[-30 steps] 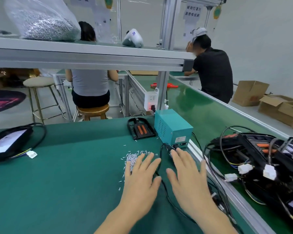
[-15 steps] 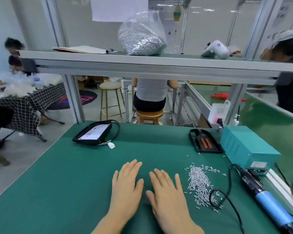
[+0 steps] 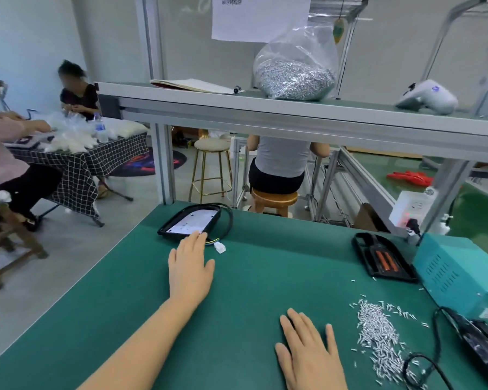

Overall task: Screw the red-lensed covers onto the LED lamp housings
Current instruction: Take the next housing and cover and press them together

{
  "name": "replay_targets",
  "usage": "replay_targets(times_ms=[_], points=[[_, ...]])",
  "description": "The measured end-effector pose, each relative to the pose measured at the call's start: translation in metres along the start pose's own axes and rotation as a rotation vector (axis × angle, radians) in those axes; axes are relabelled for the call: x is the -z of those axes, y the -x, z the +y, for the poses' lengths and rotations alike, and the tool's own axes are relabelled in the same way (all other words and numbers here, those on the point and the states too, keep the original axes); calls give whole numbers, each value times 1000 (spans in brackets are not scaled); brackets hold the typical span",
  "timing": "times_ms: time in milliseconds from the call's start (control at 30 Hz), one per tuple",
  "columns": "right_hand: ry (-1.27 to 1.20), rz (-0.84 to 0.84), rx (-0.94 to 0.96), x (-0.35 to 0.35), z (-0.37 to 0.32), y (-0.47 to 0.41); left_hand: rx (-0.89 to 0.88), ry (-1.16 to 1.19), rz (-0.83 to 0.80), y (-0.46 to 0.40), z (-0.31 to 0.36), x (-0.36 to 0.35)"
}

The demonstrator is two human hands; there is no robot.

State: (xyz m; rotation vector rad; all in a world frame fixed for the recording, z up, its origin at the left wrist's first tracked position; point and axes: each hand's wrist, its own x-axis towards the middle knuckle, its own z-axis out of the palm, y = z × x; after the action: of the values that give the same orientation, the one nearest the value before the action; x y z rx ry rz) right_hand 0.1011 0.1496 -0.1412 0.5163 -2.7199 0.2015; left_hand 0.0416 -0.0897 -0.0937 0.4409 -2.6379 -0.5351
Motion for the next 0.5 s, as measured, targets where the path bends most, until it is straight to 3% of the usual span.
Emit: replay_targets(times_ms=[500], points=[[85,66,55,-8,8,-2,6,-323,-11,-63,-15,-13]])
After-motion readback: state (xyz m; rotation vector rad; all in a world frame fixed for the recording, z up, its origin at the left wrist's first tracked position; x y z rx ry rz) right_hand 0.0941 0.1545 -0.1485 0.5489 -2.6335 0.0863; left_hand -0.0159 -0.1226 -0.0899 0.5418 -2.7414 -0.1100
